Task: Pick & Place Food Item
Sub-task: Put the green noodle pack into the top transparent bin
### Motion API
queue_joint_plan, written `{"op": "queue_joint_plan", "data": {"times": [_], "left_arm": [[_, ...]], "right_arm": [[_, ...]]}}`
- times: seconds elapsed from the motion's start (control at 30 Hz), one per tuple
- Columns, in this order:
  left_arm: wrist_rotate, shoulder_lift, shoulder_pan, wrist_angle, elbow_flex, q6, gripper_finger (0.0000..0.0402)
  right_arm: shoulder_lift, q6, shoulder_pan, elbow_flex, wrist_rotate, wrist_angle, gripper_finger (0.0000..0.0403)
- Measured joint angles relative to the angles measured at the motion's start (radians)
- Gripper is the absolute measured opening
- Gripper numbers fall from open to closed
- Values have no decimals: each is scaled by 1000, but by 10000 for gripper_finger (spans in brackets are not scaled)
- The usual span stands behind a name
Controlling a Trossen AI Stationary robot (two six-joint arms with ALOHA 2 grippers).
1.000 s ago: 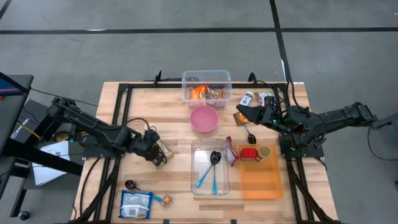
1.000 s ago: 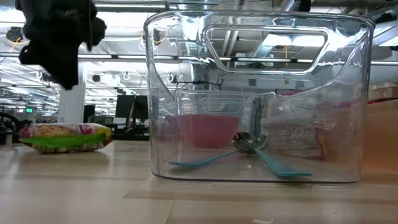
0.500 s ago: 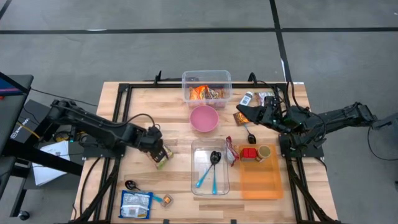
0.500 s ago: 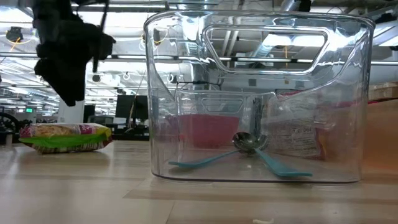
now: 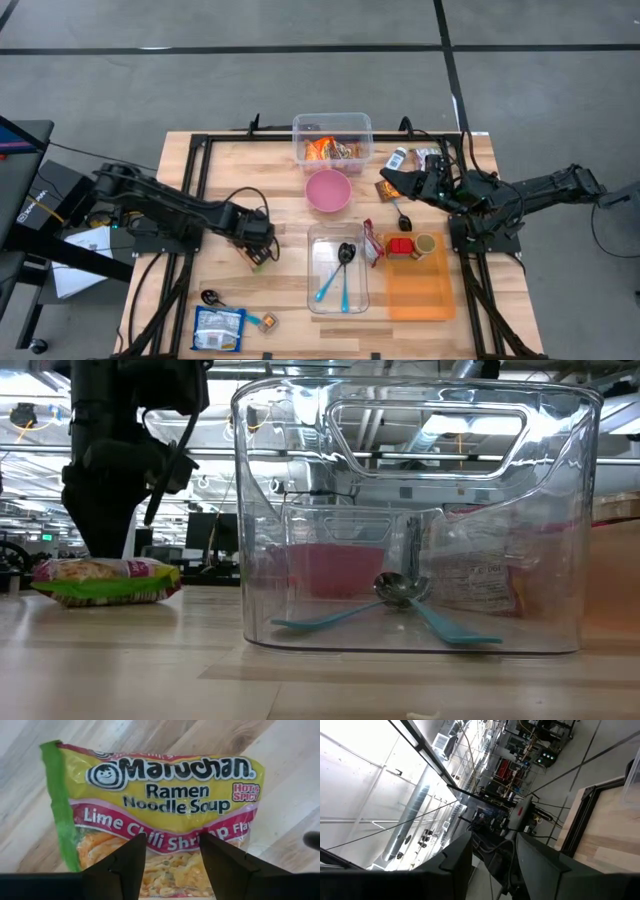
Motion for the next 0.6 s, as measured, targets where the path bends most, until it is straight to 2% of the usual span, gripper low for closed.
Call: {"op": "queue_joint_plan", "data": {"times": [0.13, 0.23, 0.4, 0.53, 0.6], "left_arm": [[6, 11, 0, 21, 1, 18, 171], [8, 12, 10, 41, 0, 20, 148], [10, 14, 29, 54, -2, 48, 89], [1, 13, 45, 58, -2, 97, 26], [3, 6, 49, 57, -2, 111, 10]], "right_arm": [[0, 0, 0, 0, -1, 0, 147], [0, 0, 0, 0, -1, -1, 147], [0, 0, 0, 0, -2, -3, 147], [0, 0, 0, 0, -6, -4, 147], [0, 0, 0, 0, -11, -4, 147]]}}
